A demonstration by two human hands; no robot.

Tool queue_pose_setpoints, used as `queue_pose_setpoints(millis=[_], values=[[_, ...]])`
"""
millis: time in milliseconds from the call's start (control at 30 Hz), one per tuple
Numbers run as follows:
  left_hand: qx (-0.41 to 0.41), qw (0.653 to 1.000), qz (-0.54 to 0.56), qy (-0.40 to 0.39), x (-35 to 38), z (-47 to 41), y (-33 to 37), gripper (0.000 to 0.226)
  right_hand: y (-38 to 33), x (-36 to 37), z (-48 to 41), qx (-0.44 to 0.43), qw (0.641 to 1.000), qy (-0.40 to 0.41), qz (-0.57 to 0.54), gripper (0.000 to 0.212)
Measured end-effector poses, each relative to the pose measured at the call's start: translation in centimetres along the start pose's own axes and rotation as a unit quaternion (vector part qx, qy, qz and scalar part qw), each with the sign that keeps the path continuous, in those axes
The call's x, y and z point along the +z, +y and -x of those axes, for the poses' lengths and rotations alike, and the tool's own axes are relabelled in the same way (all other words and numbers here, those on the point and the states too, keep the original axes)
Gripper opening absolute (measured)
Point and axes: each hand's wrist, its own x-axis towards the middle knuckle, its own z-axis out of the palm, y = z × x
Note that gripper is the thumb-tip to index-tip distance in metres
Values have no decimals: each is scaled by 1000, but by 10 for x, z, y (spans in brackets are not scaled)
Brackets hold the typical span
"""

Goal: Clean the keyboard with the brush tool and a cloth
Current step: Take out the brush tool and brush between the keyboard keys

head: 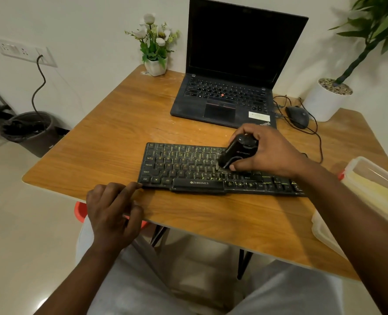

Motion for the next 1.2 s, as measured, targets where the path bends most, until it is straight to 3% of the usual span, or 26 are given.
queue_pose_setpoints(millis=[300, 533, 800, 1100, 1200], values=[[-7, 1000, -4, -7, -1, 0, 0, 36, -26, 35, -7, -25, 997, -16, -67, 39], [-11, 1000, 6, -4, -3, -1, 5, 37, -29, 54, -1, -21, 992, 22, -123, 47], [-24, 999, 39, -23, -10, -5, 5, 36, -2, 38, 15, -3, 994, 58, -98, 45], [-13, 1000, 18, -2, -15, -40, 12, 25, -29, 63, 2, -27, 992, 52, -114, 42], [-39, 996, 37, -76, -8, -58, 12, 29, -28, 59, 3, -21, 991, 49, -125, 39]])
